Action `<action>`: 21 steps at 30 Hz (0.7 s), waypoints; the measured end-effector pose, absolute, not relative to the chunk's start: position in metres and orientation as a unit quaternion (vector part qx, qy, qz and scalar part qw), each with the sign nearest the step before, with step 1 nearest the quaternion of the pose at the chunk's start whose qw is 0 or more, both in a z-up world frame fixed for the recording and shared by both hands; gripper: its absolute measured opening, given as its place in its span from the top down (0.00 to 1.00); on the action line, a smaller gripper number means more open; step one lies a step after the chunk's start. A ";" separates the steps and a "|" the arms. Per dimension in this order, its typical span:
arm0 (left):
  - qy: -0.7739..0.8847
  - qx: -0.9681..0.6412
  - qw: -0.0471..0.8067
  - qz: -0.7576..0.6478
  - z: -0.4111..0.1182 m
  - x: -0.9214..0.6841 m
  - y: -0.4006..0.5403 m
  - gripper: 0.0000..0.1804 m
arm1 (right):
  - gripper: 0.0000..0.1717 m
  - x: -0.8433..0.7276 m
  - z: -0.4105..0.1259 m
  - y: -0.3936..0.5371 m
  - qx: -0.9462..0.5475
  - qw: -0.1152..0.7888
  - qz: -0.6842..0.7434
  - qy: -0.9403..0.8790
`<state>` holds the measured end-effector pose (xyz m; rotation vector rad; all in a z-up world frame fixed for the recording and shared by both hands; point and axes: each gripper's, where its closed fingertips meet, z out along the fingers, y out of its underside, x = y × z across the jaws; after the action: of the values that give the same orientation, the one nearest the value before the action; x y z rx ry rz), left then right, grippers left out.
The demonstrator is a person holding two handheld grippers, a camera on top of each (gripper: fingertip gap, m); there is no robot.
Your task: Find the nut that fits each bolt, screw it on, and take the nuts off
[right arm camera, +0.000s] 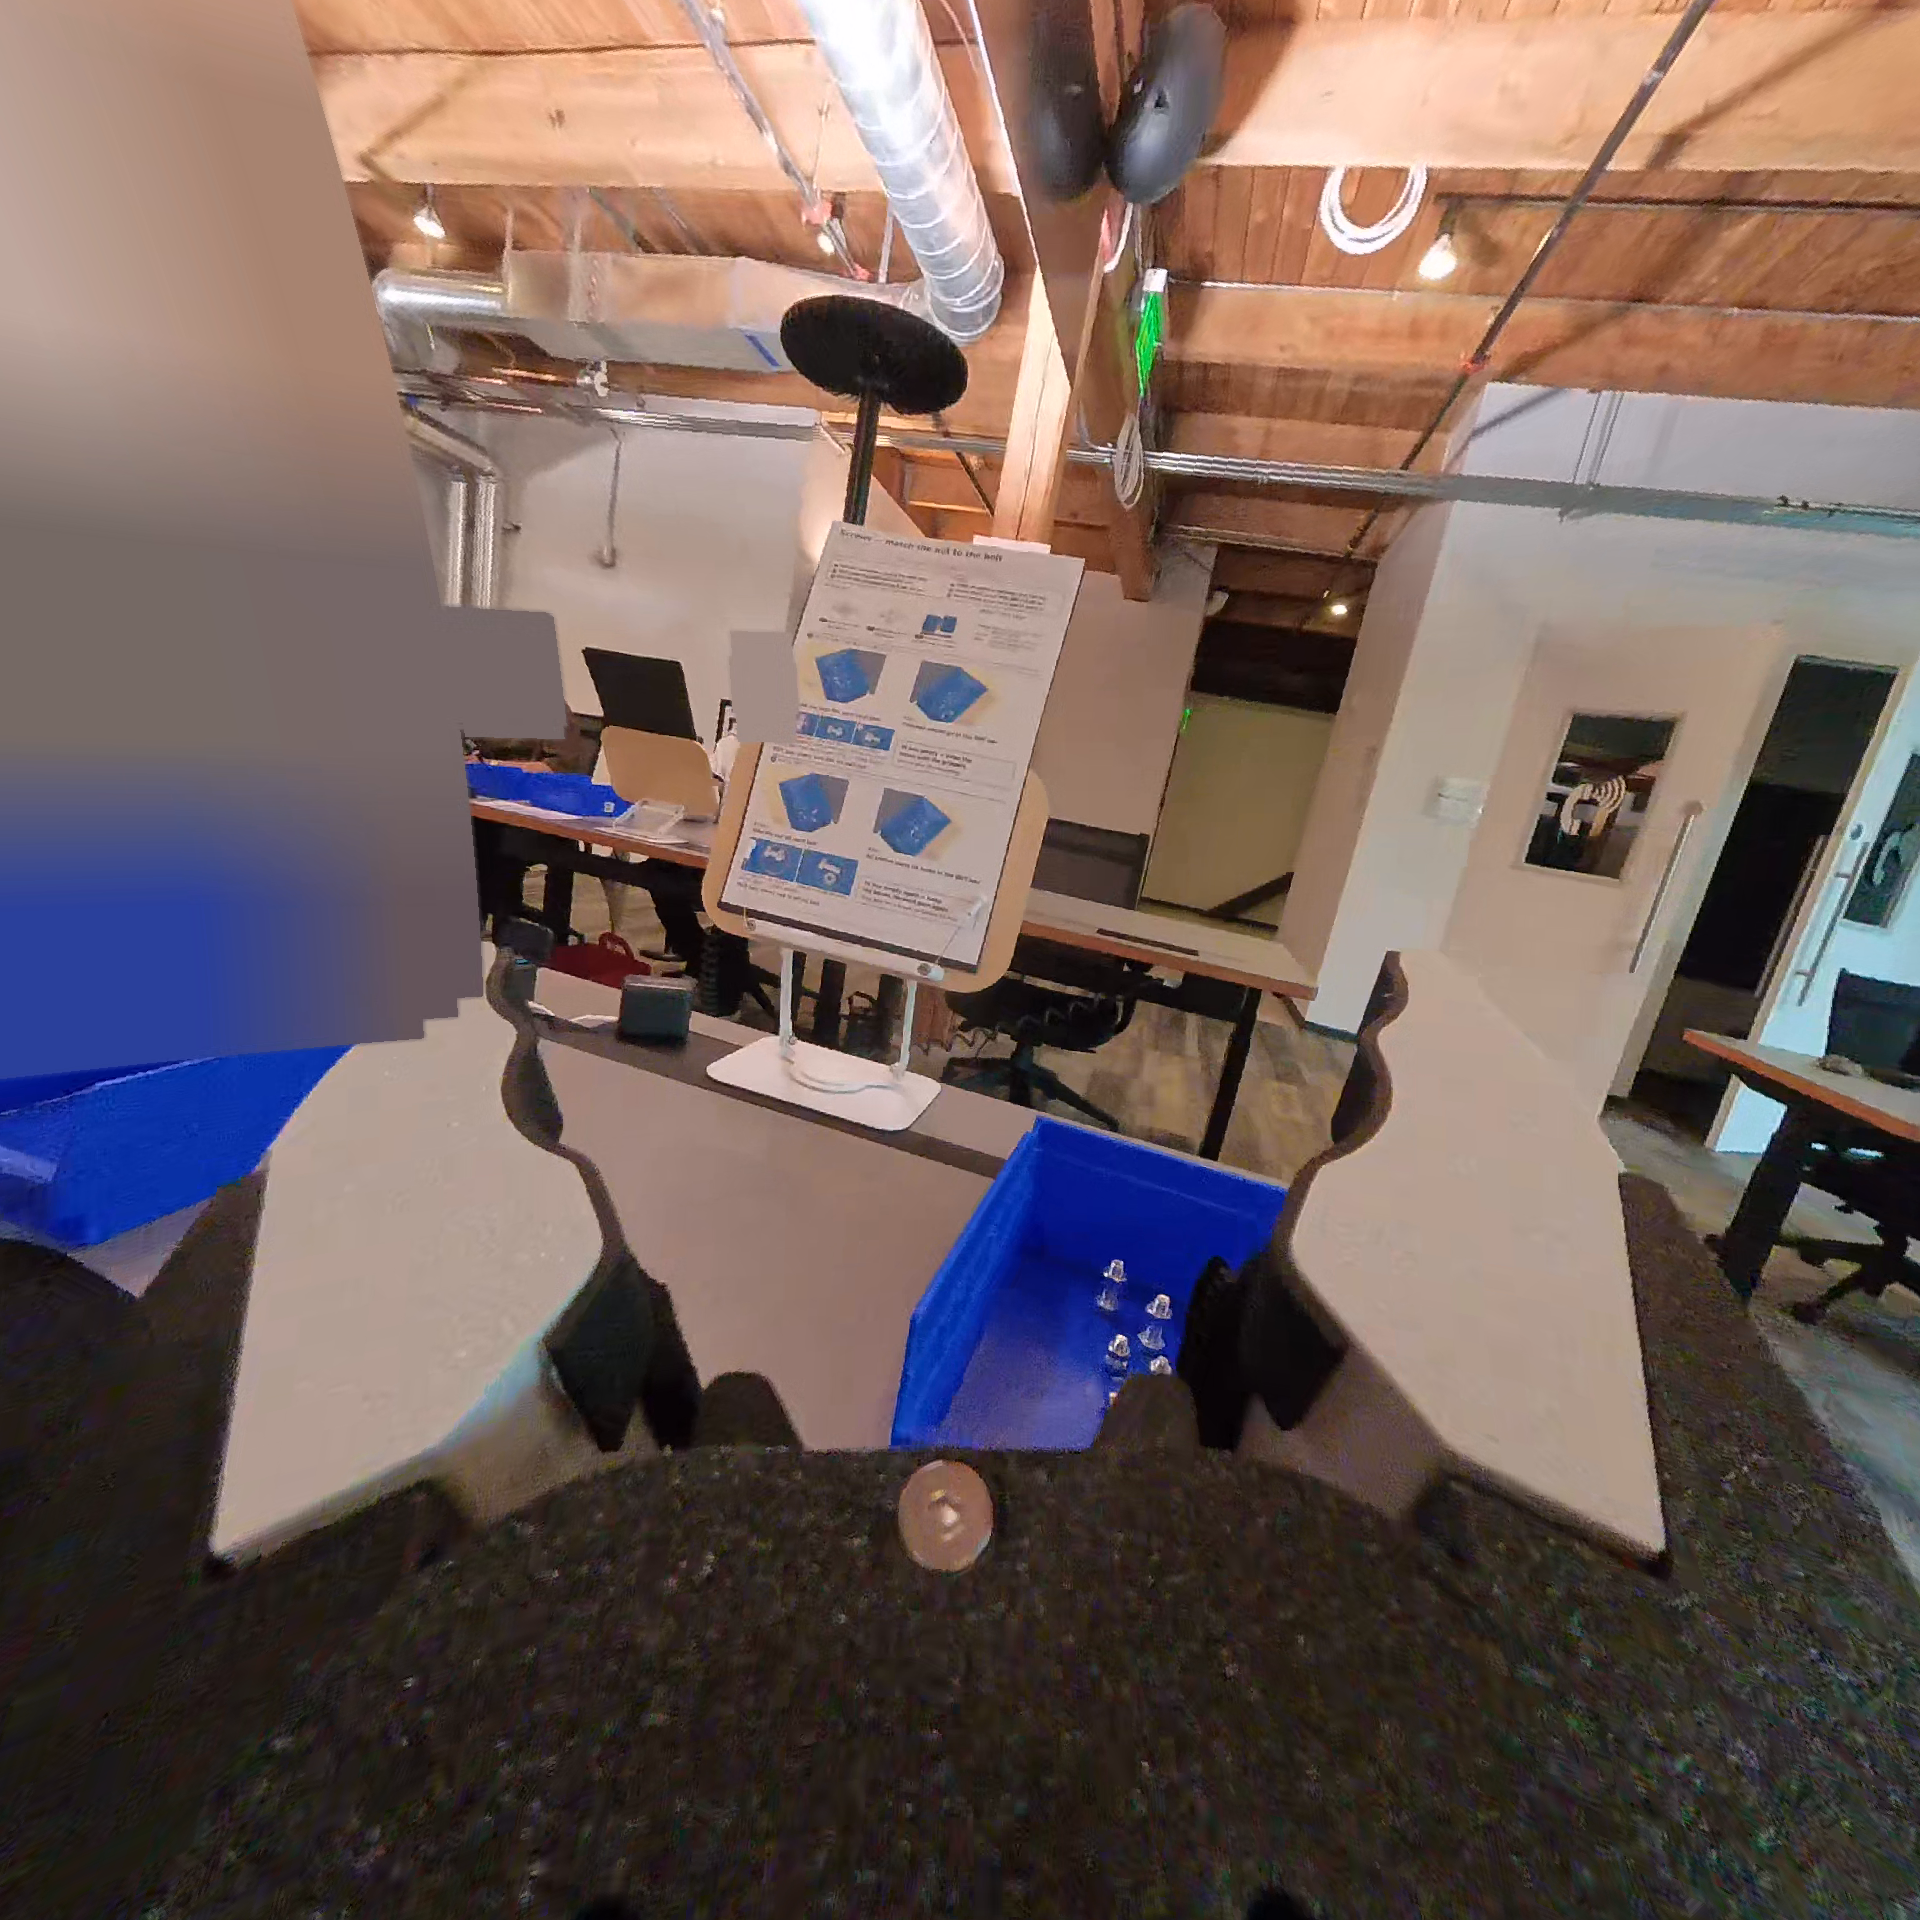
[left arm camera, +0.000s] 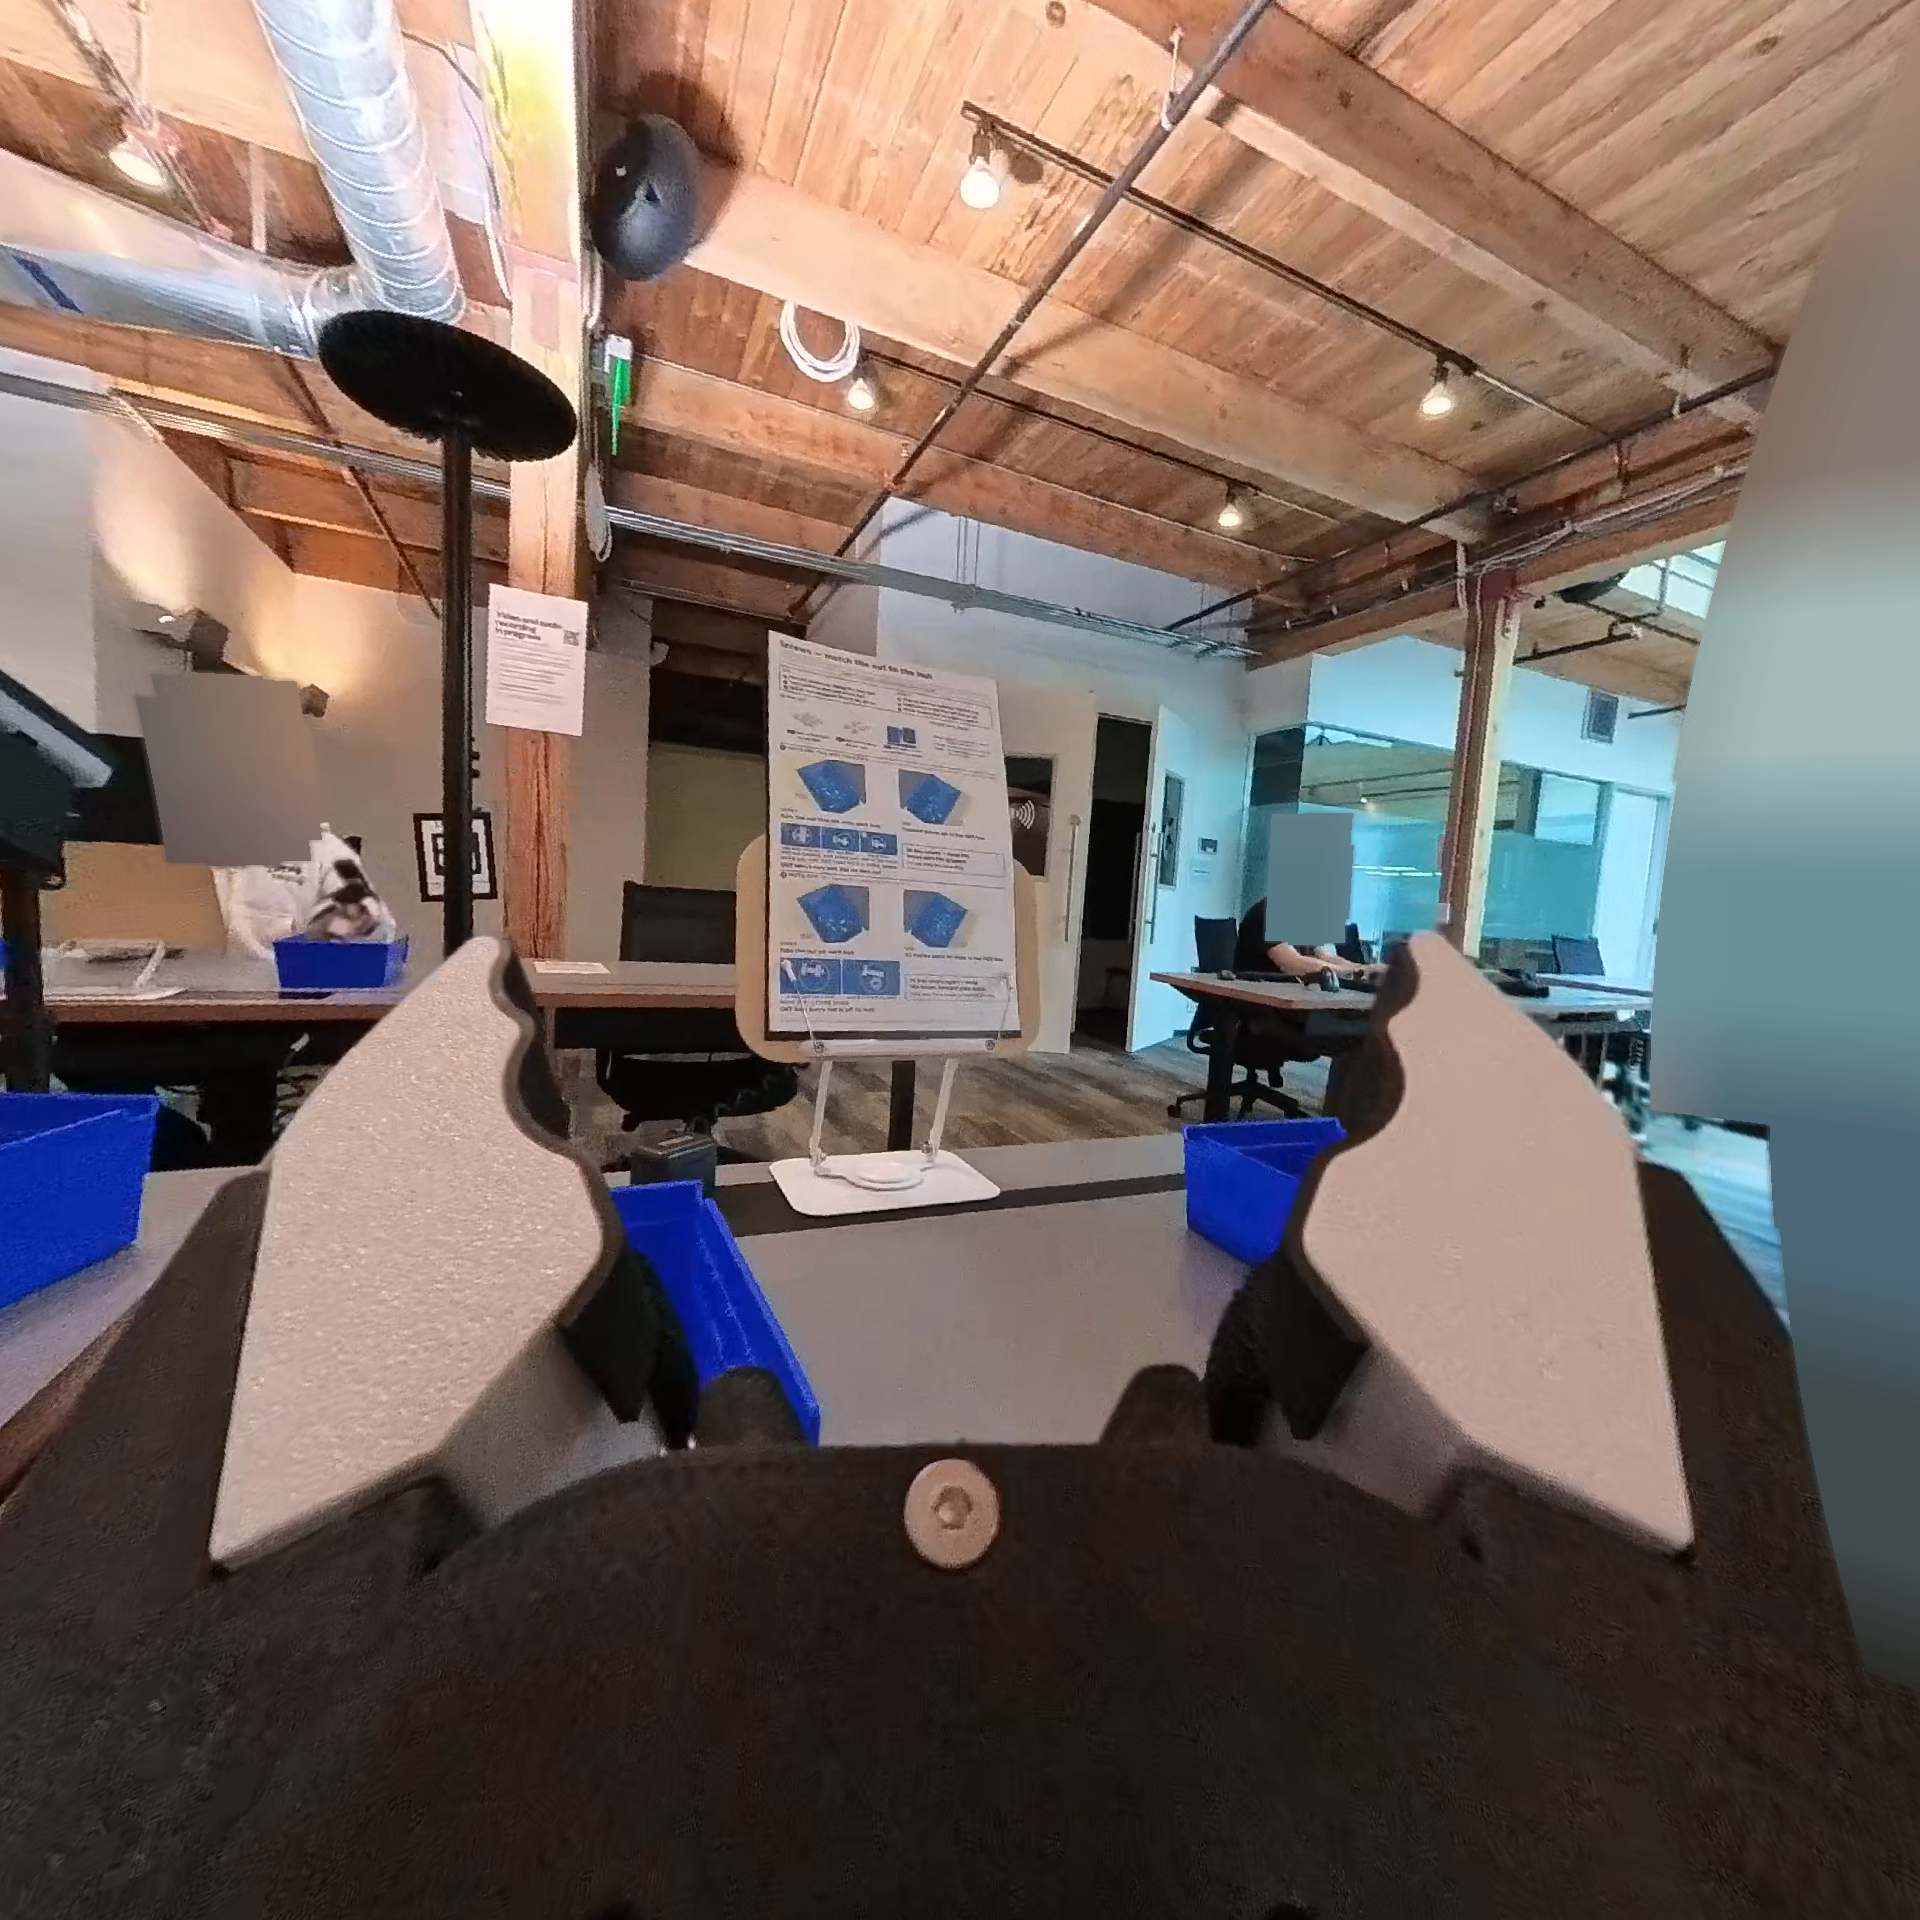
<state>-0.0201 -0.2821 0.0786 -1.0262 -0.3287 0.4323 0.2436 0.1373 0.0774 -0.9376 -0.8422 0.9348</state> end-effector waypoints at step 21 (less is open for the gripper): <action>-0.153 -0.513 0.787 0.306 0.084 0.001 -0.272 0.20 | 0.19 0.209 0.035 0.175 -0.485 0.655 0.434 -0.385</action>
<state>0.0012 -0.2717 0.0840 -1.1059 -0.3295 0.6588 0.2093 0.1752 0.0352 -1.0995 -0.8725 0.9837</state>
